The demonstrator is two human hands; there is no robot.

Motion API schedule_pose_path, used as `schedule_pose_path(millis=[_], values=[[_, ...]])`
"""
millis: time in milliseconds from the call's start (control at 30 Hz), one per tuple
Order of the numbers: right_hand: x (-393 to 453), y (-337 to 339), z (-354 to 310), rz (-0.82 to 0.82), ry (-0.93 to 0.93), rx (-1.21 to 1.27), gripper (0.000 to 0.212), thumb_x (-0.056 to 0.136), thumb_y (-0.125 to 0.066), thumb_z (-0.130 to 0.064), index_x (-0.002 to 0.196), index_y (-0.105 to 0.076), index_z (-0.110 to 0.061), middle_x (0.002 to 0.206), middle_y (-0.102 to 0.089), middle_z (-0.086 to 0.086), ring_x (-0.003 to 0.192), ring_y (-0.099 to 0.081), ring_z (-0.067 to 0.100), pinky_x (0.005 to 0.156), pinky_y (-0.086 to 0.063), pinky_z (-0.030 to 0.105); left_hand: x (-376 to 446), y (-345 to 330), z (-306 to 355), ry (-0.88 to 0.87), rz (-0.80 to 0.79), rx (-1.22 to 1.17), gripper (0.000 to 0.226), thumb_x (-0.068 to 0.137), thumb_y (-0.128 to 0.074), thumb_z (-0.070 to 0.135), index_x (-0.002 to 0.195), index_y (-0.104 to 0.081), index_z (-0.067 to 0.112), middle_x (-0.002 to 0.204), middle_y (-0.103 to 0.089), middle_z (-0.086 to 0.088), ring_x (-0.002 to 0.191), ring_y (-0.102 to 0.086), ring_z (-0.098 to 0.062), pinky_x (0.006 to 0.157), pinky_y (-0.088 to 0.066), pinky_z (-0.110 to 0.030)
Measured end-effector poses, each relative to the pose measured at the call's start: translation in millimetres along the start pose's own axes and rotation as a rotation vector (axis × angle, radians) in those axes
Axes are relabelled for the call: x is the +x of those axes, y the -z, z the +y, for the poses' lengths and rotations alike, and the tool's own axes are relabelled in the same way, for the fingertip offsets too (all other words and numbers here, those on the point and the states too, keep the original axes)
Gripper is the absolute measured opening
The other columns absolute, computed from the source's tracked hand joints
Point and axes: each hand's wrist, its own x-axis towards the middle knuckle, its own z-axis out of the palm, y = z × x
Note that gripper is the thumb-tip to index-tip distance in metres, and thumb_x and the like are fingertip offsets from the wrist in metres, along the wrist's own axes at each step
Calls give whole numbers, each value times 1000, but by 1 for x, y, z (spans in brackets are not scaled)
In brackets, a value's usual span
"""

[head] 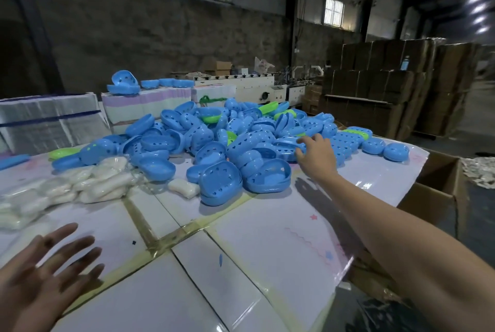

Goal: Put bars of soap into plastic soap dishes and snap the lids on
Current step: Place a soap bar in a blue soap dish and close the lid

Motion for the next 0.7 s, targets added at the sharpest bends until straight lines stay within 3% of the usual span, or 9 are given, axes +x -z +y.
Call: schedule_pose_path(millis=[100,167,200,300,400,500,600,700], values=[[-16,7,-48,-1,93,196,27,93,-54,-28,117,-65,-21,109,-54,1,113,-46,24,89,-42,37,-23,-9,5,-120,-115,106,27,93,-60,44,100,-78,24,103,-78,-2,92,-72,-34,59,-61,-56],[-31,10,-85,-25,161,322,23,91,-55,-25,111,-66,-21,101,-54,-3,105,-50,21,84,-43,35,-31,-6,10,-159,-172,136,58,57,-84,54,107,-79,25,114,-76,-6,103,-68,-34,75,-57,-63],[-39,11,-105,-41,196,388,22,90,-56,-24,108,-68,-21,98,-56,-4,99,-52,18,82,-43,33,-33,-5,10,-158,-178,108,69,50,-87,56,111,-78,25,117,-75,-7,103,-68,-33,79,-55,-59],[-71,11,-165,-157,259,622,18,88,-60,-21,102,-70,-22,84,-59,-8,76,-53,8,71,-42,27,-46,-13,9,-117,-255,117,67,55,-87,52,115,-77,23,113,-74,-9,90,-72,-27,73,-58,-43],[-108,4,-225,-406,281,872,13,86,-63,-20,96,-71,-24,72,-58,-9,61,-50,3,62,-43,19,-59,-24,11,-92,-222,96,45,71,-76,46,108,-78,22,98,-71,-6,79,-69,-23,64,-54,-35],[-138,-13,-281,-586,293,989,10,84,-65,-25,90,-69,-31,70,-56,-9,62,-50,1,62,-40,17,-70,-33,14,-82,-144,62,32,80,-64,43,96,-80,21,87,-67,-3,69,-64,-20,60,-50,-30],[-164,-35,-319,-661,276,1031,12,84,-63,-25,91,-70,-31,66,-57,-12,58,-51,-4,57,-40,12,-74,-36,16,-85,-81,56,28,79,-63,41,90,-79,21,82,-64,-2,65,-59,-20,62,-41,-30],[-186,-61,-327,-650,310,952,19,85,-59,-20,100,-71,-25,74,-63,-4,65,-56,3,66,-48,25,-72,-32,20,-94,-48,99,25,79,-64,42,89,-77,24,79,-63,1,64,-56,-19,62,-31,-31]])
